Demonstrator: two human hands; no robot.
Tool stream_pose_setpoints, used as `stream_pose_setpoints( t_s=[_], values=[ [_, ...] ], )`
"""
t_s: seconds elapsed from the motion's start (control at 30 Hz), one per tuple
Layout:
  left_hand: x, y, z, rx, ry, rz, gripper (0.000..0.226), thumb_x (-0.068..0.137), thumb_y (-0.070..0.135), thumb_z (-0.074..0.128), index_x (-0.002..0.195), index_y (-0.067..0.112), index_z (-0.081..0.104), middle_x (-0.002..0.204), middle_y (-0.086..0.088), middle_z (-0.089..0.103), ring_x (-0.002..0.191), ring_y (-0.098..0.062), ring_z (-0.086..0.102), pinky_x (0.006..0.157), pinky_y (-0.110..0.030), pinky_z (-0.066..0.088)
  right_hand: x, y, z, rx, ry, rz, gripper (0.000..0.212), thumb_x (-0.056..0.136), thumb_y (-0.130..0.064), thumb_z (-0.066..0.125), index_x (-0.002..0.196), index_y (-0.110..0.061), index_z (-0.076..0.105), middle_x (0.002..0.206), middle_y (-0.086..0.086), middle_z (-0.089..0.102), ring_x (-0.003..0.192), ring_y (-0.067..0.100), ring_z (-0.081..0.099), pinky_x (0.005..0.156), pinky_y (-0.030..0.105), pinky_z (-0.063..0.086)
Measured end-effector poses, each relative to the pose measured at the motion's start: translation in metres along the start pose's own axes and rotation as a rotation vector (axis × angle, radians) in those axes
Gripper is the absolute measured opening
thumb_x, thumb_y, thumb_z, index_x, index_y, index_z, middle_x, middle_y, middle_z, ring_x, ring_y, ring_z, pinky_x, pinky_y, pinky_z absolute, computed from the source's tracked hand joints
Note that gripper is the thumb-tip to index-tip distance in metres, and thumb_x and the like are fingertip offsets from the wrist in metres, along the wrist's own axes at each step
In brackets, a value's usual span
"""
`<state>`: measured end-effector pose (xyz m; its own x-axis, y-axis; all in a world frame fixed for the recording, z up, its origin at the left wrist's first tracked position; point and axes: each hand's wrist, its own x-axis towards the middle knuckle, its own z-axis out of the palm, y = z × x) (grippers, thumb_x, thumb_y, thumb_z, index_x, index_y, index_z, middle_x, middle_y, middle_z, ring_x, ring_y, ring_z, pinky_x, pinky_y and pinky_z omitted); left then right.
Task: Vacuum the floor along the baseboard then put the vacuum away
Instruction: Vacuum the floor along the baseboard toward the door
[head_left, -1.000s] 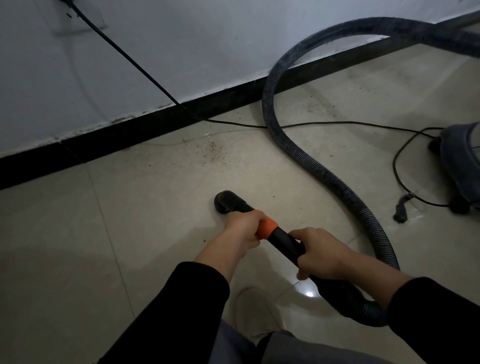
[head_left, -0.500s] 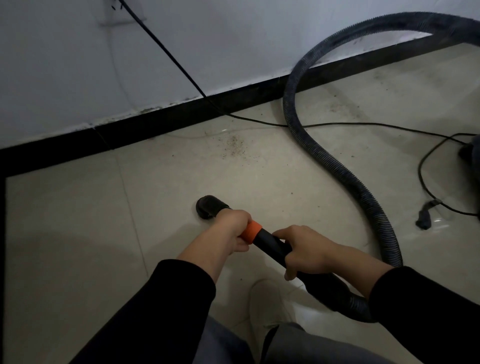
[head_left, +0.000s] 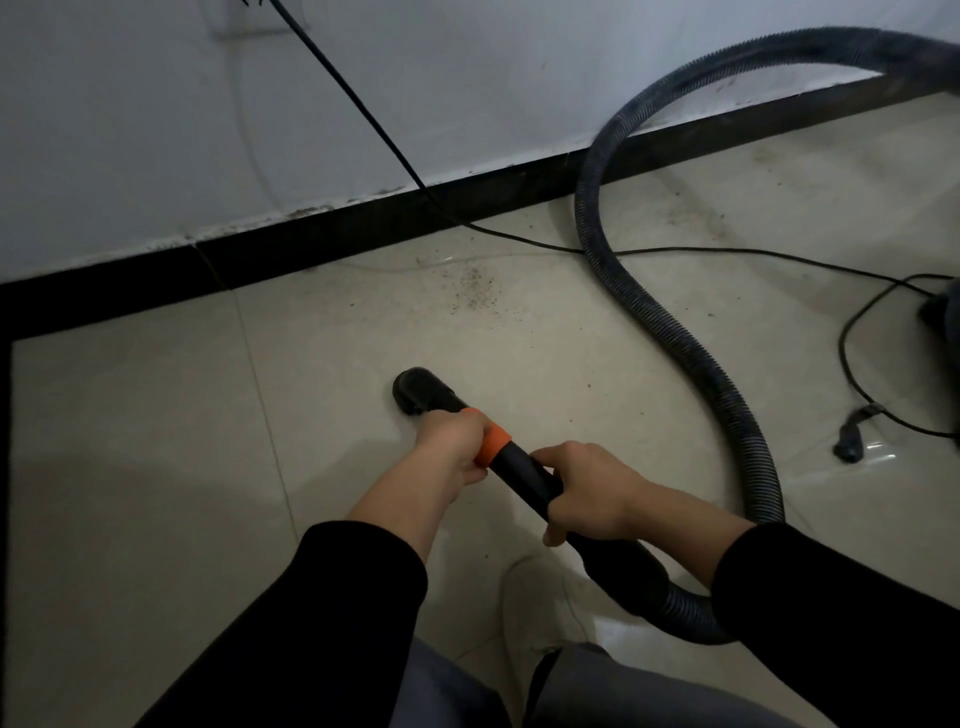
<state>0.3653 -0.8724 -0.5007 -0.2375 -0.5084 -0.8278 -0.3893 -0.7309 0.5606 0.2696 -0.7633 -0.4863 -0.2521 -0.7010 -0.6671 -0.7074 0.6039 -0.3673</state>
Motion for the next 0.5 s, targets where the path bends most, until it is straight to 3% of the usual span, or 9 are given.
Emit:
stream_pose_setpoints(
  t_s=[0.07, 0.3, 0.37, 0.43, 0.5],
  values=[
    [0.007, 0.0, 0.004, -0.035, 0.008, 0.03, 0.031, 0.093, 0.009, 0.059, 0.118, 0.011, 0.042, 0.103, -0.009, 0.05, 0.108, -0.031, 0.057, 0.079, -0.038, 0.051, 0.002, 0.002, -0.002, 0.002, 0.03, 0.02, 0.049, 0.062, -0.018, 0.081, 0.107, -0.022, 0.061, 0.087, 0.002, 0.064, 0.077, 0.02, 0.06, 0.063, 0.026, 0.046],
    [0.025, 0.004, 0.016, -0.123, -0.005, 0.053, 0.056, 0.087, 0.013, 0.07, 0.134, -0.001, 0.043, 0.106, -0.01, 0.052, 0.105, -0.03, 0.06, 0.086, -0.036, 0.054, 0.009, 0.005, -0.006, 0.035, 0.094, 0.077, 0.038, 0.066, -0.022, 0.08, 0.094, -0.019, 0.055, 0.077, -0.001, 0.057, 0.072, 0.02, 0.059, 0.057, 0.026, 0.042],
    [0.03, 0.005, 0.02, -0.106, -0.011, 0.058, 0.049, 0.086, 0.014, 0.071, 0.126, -0.002, 0.048, 0.096, -0.008, 0.055, 0.095, -0.027, 0.06, 0.088, -0.036, 0.054, 0.01, 0.008, -0.008, 0.04, 0.111, 0.097, 0.036, 0.067, -0.023, 0.079, 0.092, -0.019, 0.053, 0.074, -0.003, 0.054, 0.071, 0.019, 0.057, 0.053, 0.024, 0.039],
    [0.032, 0.006, 0.026, -0.084, -0.025, 0.066, 0.027, 0.086, 0.013, 0.071, 0.103, 0.002, 0.053, 0.083, -0.005, 0.054, 0.087, -0.024, 0.059, 0.09, -0.038, 0.053, 0.011, 0.011, -0.008, 0.055, 0.122, 0.117, 0.036, 0.068, -0.023, 0.079, 0.091, -0.019, 0.052, 0.073, -0.004, 0.053, 0.069, 0.018, 0.056, 0.051, 0.023, 0.037],
    [0.031, 0.006, 0.034, -0.064, -0.043, 0.082, 0.02, 0.088, 0.013, 0.069, 0.081, 0.006, 0.051, 0.08, -0.005, 0.053, 0.083, -0.022, 0.059, 0.089, -0.037, 0.053, 0.012, 0.015, -0.01, 0.073, 0.131, 0.139, 0.036, 0.068, -0.023, 0.079, 0.092, -0.02, 0.053, 0.075, -0.003, 0.055, 0.07, 0.017, 0.058, 0.053, 0.023, 0.04]
  ],
)
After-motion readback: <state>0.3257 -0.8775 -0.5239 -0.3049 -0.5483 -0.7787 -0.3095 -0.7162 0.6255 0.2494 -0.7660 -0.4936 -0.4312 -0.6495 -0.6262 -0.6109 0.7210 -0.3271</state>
